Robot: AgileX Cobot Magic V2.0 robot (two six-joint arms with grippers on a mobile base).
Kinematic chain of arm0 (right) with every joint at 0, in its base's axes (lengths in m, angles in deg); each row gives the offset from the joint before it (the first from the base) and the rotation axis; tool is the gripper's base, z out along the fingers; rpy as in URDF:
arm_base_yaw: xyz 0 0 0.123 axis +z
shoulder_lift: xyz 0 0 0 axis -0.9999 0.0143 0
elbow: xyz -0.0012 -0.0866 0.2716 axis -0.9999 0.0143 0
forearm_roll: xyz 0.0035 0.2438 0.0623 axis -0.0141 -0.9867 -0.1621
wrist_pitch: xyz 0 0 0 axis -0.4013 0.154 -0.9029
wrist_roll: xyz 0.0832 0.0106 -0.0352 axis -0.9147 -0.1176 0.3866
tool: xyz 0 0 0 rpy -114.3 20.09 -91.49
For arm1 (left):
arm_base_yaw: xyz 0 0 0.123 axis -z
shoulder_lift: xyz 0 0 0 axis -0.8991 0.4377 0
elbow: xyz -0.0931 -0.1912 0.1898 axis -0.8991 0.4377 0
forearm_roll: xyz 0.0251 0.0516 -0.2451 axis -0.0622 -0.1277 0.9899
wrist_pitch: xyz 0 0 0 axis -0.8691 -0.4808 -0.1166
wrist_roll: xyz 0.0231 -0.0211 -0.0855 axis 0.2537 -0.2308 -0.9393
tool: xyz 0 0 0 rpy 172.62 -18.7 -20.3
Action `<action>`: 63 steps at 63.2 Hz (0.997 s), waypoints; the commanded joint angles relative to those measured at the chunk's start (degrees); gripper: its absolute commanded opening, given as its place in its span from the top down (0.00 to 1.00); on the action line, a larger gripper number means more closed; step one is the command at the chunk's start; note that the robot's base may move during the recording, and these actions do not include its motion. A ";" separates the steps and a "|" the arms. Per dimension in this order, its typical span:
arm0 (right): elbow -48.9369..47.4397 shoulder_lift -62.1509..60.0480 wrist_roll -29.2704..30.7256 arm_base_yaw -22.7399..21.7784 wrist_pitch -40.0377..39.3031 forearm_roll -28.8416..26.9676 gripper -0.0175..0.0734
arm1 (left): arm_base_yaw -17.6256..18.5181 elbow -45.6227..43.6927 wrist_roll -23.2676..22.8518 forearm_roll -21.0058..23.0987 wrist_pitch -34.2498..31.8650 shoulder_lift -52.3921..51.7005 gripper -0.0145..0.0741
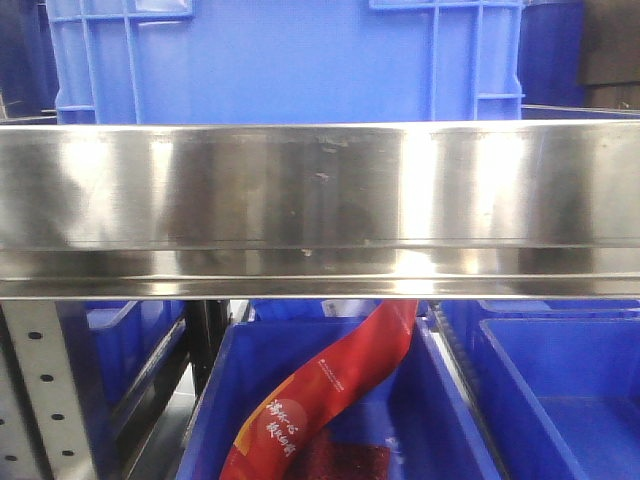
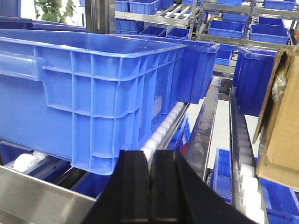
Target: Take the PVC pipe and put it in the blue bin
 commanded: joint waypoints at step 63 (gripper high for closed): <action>0.18 -0.43 -0.04 -0.44 -0.91 0.27 0.98 | -0.75 9.08 -0.52 0.61 -11.49 -1.45 0.96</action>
